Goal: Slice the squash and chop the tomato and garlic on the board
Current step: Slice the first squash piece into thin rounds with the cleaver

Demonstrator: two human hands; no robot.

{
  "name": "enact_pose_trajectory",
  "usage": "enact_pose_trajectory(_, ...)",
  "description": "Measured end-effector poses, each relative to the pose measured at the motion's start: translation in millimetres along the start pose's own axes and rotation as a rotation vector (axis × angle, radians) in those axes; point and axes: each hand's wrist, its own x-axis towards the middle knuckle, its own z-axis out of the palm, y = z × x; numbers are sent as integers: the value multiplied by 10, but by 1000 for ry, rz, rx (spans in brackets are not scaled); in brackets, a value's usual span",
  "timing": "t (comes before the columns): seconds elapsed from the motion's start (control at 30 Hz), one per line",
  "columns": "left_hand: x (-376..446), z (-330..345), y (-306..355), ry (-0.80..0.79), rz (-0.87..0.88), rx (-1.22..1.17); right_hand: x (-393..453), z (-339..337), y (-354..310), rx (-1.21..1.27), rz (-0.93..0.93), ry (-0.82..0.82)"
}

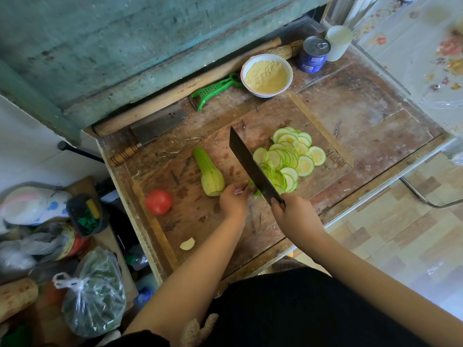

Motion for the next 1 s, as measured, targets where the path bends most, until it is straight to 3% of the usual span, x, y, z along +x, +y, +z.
enact_pose_trajectory(0.57,26,-12,-5,13,-46,-16,168,106,-118,-19,63,-88)
enact_pose_trajectory(0.7,18,-19,-7,-19,17,39,250,168,-151,-6,93,-111)
enact_pose_trajectory(1.0,2,-55,-11,-51,39,118,199,86,-45,60,62,-52)
